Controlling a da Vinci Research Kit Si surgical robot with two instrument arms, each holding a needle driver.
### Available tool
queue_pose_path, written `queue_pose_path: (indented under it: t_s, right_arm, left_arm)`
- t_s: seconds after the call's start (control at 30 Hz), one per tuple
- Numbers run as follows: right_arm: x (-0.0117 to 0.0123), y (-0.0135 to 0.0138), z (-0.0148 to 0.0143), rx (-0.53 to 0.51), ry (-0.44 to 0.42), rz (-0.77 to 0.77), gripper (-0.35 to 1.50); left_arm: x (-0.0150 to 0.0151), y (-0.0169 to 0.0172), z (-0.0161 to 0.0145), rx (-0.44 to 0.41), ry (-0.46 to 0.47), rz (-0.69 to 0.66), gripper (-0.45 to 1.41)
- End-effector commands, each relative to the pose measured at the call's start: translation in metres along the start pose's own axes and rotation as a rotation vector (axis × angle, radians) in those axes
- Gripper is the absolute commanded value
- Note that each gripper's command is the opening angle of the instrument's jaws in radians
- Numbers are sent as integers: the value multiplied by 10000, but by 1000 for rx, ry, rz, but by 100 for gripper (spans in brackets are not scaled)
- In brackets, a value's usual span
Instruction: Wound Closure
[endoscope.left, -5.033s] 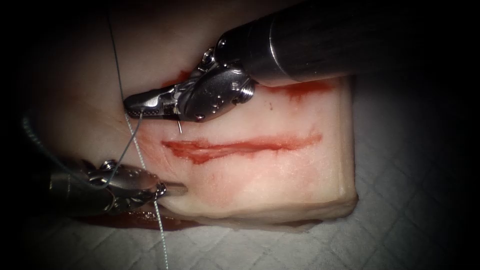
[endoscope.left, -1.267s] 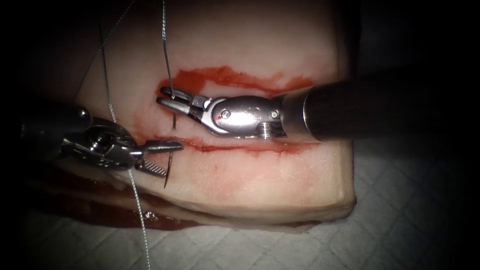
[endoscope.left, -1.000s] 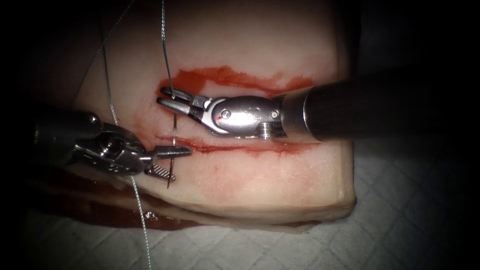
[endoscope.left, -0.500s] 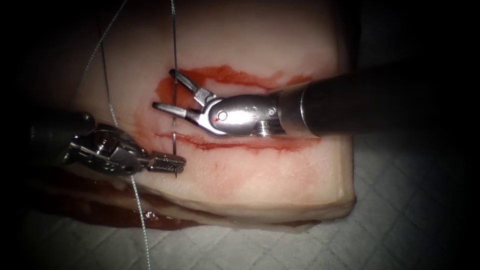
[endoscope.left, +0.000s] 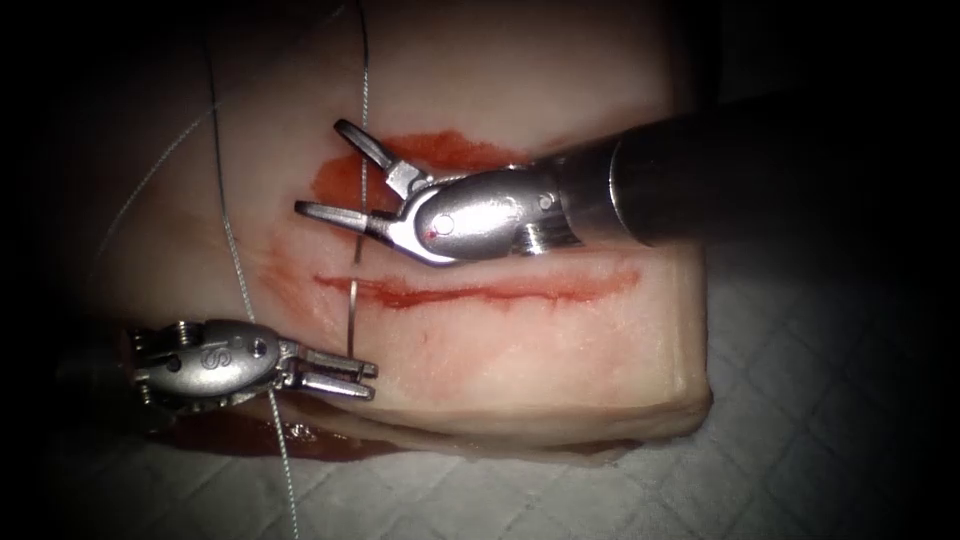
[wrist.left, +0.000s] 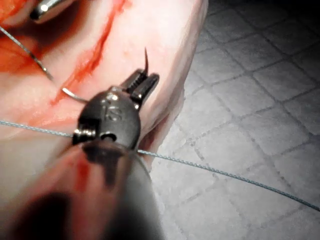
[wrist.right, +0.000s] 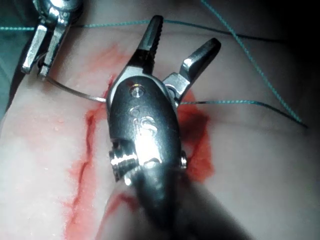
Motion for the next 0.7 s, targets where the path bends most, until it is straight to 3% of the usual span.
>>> queue_pose_path:
  t_s: [0.03,0.23,0.33,0.5,0.6,0.7]
  right_arm:
    - [0,-2,10,4,-8,-3,143]
    - [-7,-8,7,4,-7,-20,143]
    - [-10,-8,7,5,-10,-17,143]
    - [-13,-12,6,13,-21,-13,143]
    - [-15,-16,4,24,-28,-8,141]
    - [-16,-18,4,32,-23,-7,141]
  left_arm:
    - [-8,0,4,-12,-34,-73,-45]
    - [-59,-12,-13,-122,-262,-625,-45]
    - [-78,-11,-26,-178,-368,-790,-45]
    - [-92,-9,-45,-200,-454,-940,-45]
    - [-116,-10,-69,-138,-557,-1076,-45]
    - [-132,-10,-84,-93,-632,-1082,-45]
